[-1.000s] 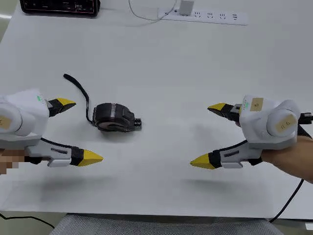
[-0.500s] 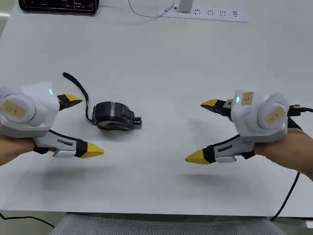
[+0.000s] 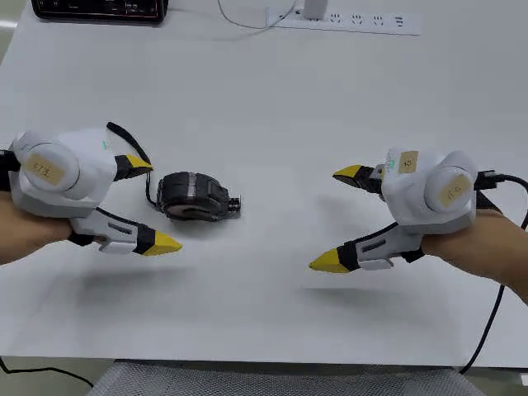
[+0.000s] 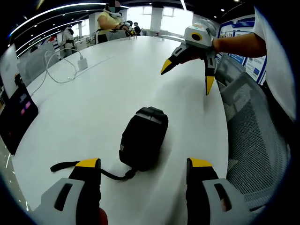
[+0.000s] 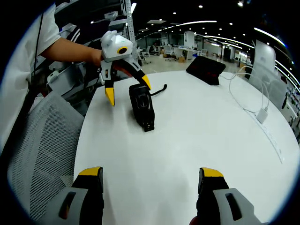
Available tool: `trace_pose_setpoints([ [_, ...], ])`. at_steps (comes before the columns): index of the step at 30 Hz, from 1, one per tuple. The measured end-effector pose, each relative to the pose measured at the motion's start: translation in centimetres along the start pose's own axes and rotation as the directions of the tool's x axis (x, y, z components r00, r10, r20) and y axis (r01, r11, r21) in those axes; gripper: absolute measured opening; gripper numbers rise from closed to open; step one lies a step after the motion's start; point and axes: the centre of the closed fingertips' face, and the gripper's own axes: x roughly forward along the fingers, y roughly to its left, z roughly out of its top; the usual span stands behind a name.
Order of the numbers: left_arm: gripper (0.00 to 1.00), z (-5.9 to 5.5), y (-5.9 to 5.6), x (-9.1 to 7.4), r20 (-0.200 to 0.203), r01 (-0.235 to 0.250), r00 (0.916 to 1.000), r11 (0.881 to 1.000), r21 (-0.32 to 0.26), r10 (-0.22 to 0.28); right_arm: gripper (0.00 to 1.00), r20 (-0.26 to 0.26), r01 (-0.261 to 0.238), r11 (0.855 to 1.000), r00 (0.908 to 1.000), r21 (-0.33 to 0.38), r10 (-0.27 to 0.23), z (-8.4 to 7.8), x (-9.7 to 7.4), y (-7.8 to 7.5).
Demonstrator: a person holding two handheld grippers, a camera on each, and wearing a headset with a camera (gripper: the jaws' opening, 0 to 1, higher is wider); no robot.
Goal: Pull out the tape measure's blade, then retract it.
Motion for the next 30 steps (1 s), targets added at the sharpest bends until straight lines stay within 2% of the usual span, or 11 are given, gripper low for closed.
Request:
trace_pose_setpoints([
  [6, 0.60, 0.4, 0.0, 0.5, -0.017, 0.023, 0.9996, 0.999, 0.032, -0.022, 0.81, 0.006, -0.005, 1.000, 1.0000, -0.004, 0.005, 0.1, 0.2, 0.0],
  [18, 0.51, 0.3, -0.1, 1.2, -0.053, 0.051, 0.9974, 0.996, 0.071, -0.048, 0.78, 0.011, -0.011, 1.000, 0.9999, -0.001, 0.011, 0.0, 0.4, -0.2],
  [30, 0.42, 0.5, 0.1, 1.9, -0.058, 0.061, 0.9968, 0.994, 0.094, -0.055, 0.77, 0.012, -0.022, 1.000, 0.9997, -0.012, 0.022, 0.4, 1.1, -0.2],
])
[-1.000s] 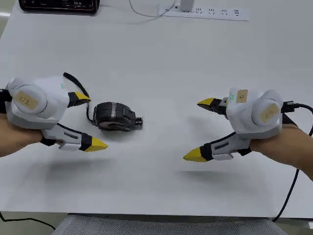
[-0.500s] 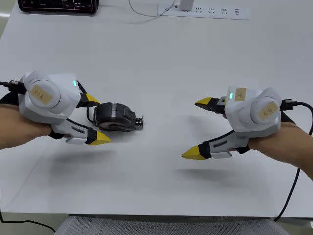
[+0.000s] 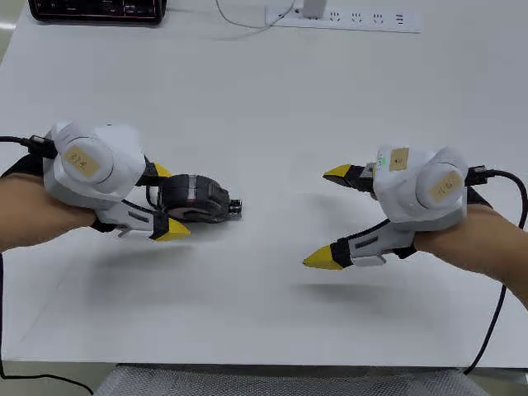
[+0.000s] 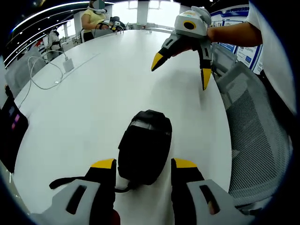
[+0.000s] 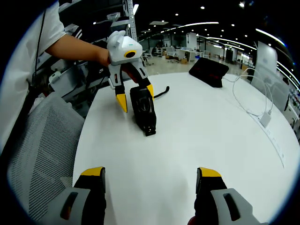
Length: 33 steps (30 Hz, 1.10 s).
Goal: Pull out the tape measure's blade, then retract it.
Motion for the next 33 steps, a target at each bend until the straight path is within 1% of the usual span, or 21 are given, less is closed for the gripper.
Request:
trace_pose_setpoints([
  [3, 0.41, 0.0, 0.1, 0.1, -0.004, 0.002, 1.0000, 1.000, 0.003, -0.002, 0.77, -0.001, 0.000, 1.000, 1.0000, -0.003, 0.000, 0.0, 0.1, -0.1],
  [16, 0.31, -0.1, 0.5, 0.6, -0.014, -0.005, 0.9999, 1.000, 0.029, 0.005, 0.76, -0.002, -0.005, 1.000, 1.0000, -0.012, 0.005, 0.2, 0.5, 0.0],
  [17, 0.31, -0.2, 0.4, 0.6, -0.015, -0.002, 0.9999, 1.000, 0.025, 0.003, 0.76, -0.002, -0.005, 1.000, 1.0000, -0.012, 0.005, 0.2, 0.5, 0.0],
  [21, 0.31, -0.2, 0.4, 0.7, -0.017, -0.004, 0.9998, 0.999, 0.044, 0.004, 0.76, 0.001, -0.004, 1.000, 1.0000, -0.011, 0.004, 0.3, 0.6, 0.0],
  [27, 0.30, -0.2, 0.4, 0.7, -0.024, 0.000, 0.9997, 0.999, 0.052, 0.002, 0.76, 0.003, -0.008, 1.000, 1.0000, -0.019, 0.008, 0.5, 0.8, 0.0],
  [30, 0.30, -0.3, 0.4, 0.7, -0.035, 0.005, 0.9994, 0.997, 0.071, -0.003, 0.75, 0.009, -0.009, 1.000, 0.9999, -0.024, 0.009, 0.8, 1.1, -0.1],
  [33, 0.30, -0.3, 0.4, 0.7, -0.048, 0.008, 0.9988, 0.997, 0.078, -0.005, 0.73, 0.018, -0.010, 1.000, 0.9998, -0.028, 0.011, 1.1, 1.4, -0.1],
])
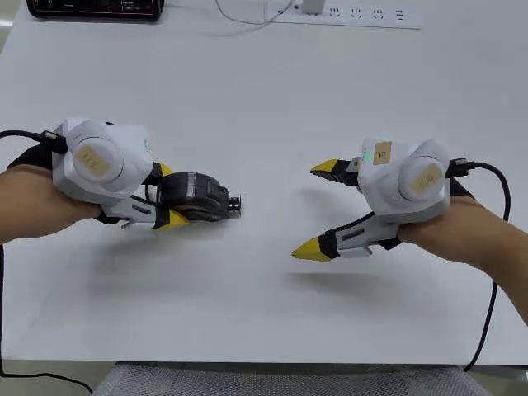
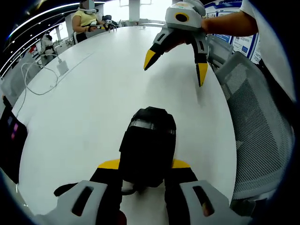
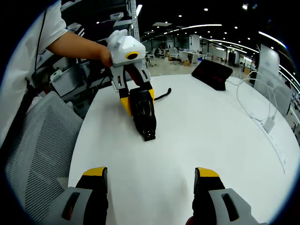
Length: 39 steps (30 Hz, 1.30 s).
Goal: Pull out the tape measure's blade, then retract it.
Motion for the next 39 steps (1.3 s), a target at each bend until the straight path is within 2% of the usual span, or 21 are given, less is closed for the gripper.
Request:
trace_pose_setpoints([
  [17, 0.29, -0.1, 0.1, 0.0, -0.015, 0.005, 0.9999, 1.000, 0.007, -0.005, 0.62, 0.052, -0.012, 1.000, 0.9986, -0.017, 0.013, 2.0, 2.4, -0.8],
  [39, 0.29, -0.1, 0.0, 0.0, -0.017, 0.005, 0.9998, 1.000, 0.012, -0.005, 0.50, 0.075, -0.047, 0.998, 0.9959, -0.050, 0.051, 2.8, 5.7, -0.7],
])
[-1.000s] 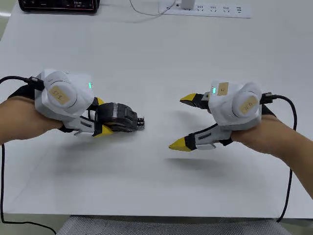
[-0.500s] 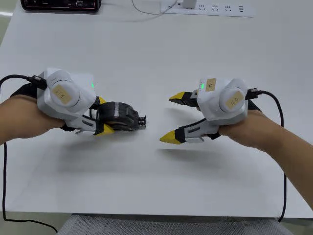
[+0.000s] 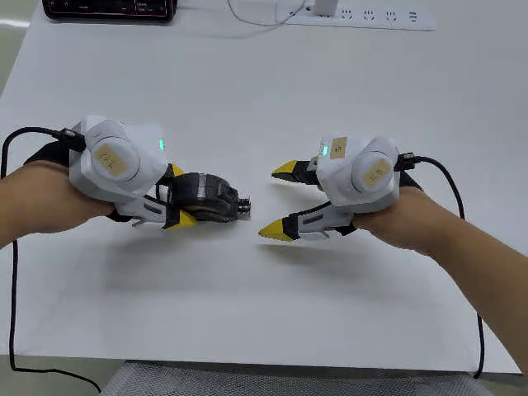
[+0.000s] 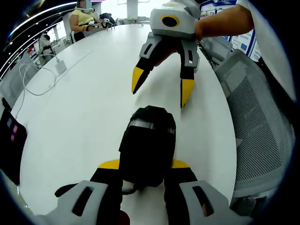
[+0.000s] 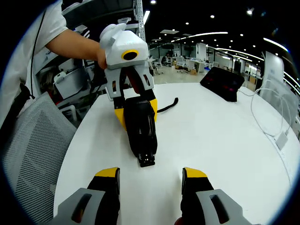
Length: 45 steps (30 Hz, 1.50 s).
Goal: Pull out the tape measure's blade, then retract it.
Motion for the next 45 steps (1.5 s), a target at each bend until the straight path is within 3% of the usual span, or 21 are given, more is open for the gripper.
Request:
trace_pose_setpoints([
  [19, 0.29, 0.0, 0.0, 0.0, -0.007, 0.003, 1.0000, 1.000, 0.000, -0.003, 0.34, 0.002, -0.026, 0.999, 0.9997, -0.043, 0.026, 0.3, 2.3, 0.4],
  [22, 0.29, 0.0, 0.0, 0.0, -0.005, 0.003, 1.0000, 1.000, -0.002, -0.003, 0.30, -0.023, -0.031, 0.996, 0.9993, -0.081, 0.029, -0.1, 2.6, 0.4],
  [45, 0.29, -0.1, 0.0, 0.0, -0.005, 0.004, 1.0000, 1.000, -0.001, -0.004, 0.17, 0.011, -0.036, 0.996, 0.9992, -0.081, 0.037, 0.5, 3.4, 0.3],
])
